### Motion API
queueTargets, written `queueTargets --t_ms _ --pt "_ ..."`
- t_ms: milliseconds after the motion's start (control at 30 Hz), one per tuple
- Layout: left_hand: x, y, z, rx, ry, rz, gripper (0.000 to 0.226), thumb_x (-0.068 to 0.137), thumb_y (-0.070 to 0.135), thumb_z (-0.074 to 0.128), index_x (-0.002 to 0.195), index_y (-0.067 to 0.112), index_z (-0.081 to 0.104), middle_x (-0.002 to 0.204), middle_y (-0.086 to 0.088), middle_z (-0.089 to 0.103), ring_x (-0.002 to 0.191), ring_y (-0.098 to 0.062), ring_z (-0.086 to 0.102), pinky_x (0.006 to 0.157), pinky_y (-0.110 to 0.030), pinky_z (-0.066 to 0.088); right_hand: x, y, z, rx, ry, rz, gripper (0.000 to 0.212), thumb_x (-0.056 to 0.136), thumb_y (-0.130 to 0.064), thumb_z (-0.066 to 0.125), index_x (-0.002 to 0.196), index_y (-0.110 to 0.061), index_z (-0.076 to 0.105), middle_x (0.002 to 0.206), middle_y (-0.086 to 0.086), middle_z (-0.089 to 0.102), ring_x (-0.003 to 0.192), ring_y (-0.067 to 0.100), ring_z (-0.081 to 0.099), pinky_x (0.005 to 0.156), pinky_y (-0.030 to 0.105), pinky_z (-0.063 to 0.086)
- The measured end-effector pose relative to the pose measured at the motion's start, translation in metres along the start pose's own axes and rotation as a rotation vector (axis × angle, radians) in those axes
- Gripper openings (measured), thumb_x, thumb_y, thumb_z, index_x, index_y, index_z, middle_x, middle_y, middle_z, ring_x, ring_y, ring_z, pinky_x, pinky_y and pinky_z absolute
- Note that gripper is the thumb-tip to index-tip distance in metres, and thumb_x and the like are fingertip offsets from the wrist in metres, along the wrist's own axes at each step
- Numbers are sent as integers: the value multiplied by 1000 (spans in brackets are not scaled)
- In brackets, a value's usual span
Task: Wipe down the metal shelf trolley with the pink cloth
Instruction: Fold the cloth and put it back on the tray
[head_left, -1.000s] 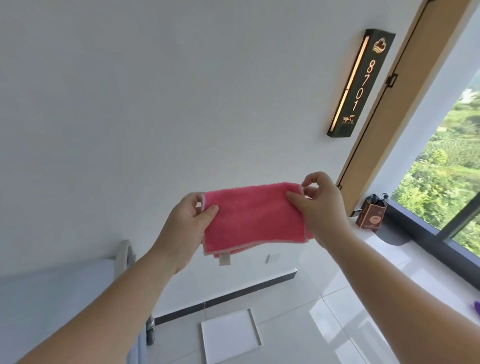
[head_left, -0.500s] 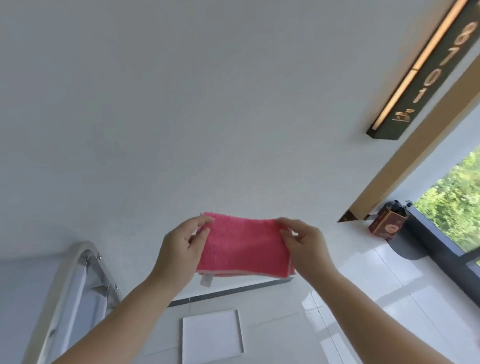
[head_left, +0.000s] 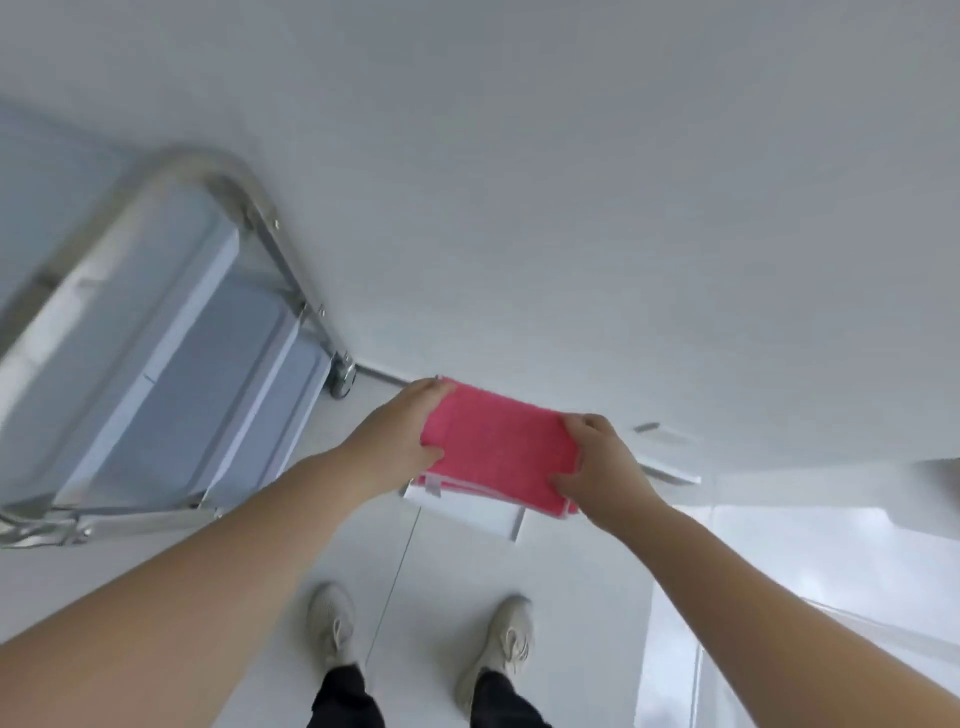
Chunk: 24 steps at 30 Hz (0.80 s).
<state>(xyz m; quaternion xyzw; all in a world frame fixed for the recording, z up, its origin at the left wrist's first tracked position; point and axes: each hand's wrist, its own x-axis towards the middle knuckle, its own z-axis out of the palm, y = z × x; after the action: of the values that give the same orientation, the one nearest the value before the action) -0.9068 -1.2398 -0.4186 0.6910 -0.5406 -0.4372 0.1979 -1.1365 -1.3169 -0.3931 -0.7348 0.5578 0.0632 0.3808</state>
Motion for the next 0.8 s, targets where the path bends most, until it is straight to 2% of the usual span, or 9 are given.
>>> queueTargets --t_ms 100,167,233,300,367,433,533,700,800 --pt "33 -80 55 53 -61 -96 82 81 5 63 146 29 18 153 14 14 112 -14 53 89 -30 49 52 45 85 -76 -78 46 76 72 -7 58 142 -16 31 135 2 34 88 20 54 70 25 49" --pt "59 -136 99 103 -95 -144 83 82 4 62 147 27 16 152 15 13 94 -16 58 78 -31 50 89 80 143 -140 -126 67 76 73 -7 57 143 -14 28 139 5 30 89 24 56 70 22 45" --pt "91 -195 146 167 -122 -162 81 83 3 60 147 25 16 152 12 12 80 -15 54 70 -28 45 129 121 202 -181 -164 95 77 74 -7 57 144 -13 24 142 7 26 97 28 58 73 24 45" --pt "124 -247 193 249 -145 -146 78 84 1 57 147 21 15 153 7 12 85 -21 54 72 -28 42 166 163 257 -214 -178 119 77 75 -7 56 144 -12 22 143 9 26 102 31 57 77 26 44" --pt "160 -294 240 324 -159 -111 76 84 -2 54 147 16 14 153 2 12 104 -28 55 81 -34 45 203 205 307 -238 -180 132 75 77 -6 55 144 -10 22 143 12 25 107 35 55 83 30 45" --pt "193 -338 281 363 -159 -102 75 84 -5 52 146 15 15 153 -1 12 111 -31 53 85 -36 46 239 243 350 -249 -166 143 73 79 -5 55 144 -9 21 146 12 23 111 37 53 89 33 44" --pt "236 -394 334 403 -149 -113 77 82 -5 53 145 15 15 153 -2 11 110 -33 53 84 -35 44 289 290 403 -279 -150 169 73 81 -3 52 145 -11 18 147 12 19 108 38 54 89 36 45" --pt "286 -449 386 461 -158 -121 72 81 -5 54 142 14 20 149 -7 13 105 -34 54 84 -38 46 338 338 460 -326 -170 238 75 82 1 47 146 -13 11 146 10 11 76 29 49 71 31 43" --pt "292 -455 393 559 -148 -156 66 80 2 61 137 14 30 141 -10 21 108 -33 48 84 -40 44 339 348 481 -454 -229 239 79 87 -5 52 147 -13 2 140 18 13 85 35 55 75 36 43"
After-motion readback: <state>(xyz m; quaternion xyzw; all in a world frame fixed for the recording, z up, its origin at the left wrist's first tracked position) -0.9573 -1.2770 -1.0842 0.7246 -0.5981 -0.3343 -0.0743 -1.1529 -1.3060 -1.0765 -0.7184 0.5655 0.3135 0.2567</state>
